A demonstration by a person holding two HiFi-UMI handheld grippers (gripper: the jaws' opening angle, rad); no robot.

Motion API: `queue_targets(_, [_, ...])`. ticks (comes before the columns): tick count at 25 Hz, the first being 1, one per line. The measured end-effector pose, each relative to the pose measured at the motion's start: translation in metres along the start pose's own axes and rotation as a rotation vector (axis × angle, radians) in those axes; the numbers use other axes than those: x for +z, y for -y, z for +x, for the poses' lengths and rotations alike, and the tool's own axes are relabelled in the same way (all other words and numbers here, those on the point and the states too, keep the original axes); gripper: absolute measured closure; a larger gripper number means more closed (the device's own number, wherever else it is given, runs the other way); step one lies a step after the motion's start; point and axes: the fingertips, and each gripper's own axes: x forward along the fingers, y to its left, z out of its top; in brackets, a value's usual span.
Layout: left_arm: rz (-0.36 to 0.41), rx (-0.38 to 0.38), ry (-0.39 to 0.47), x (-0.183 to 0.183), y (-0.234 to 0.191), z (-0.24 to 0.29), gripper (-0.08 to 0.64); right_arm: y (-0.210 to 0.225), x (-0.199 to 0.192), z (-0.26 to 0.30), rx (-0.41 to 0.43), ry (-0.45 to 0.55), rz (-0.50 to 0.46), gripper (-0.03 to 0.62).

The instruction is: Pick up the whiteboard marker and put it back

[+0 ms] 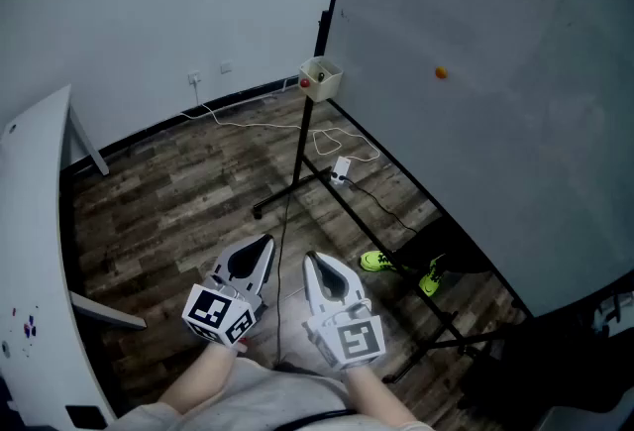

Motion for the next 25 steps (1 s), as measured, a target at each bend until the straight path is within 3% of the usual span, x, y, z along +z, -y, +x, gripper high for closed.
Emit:
queue_targets(5, [-0.008,0.021,-0.017,-0.009,0.009,0.014,0.545,0.026,-0.004,-0.010,-0.010,-0.048,0.018,0.574])
queue_targets(9, [-0.009,0.031,-0.029,-0.016,0.016,0.024,0.545,0.038,-0.007,-0.013,0.010,-0.008,0.029,0.574])
queue_targets(13, [-0.012,0.031,-0.041,-0.020,0.018,0.036,0.545,0.049,-0.012,-0.013,0.022,-0.033,0.034,0.574])
queue_targets(25, [-0.028,0.005,-0.052,-0.029,-0.014,0.104,0.545,0.105,-0.016,0.032,-0.032,-0.017,0.047,0.574])
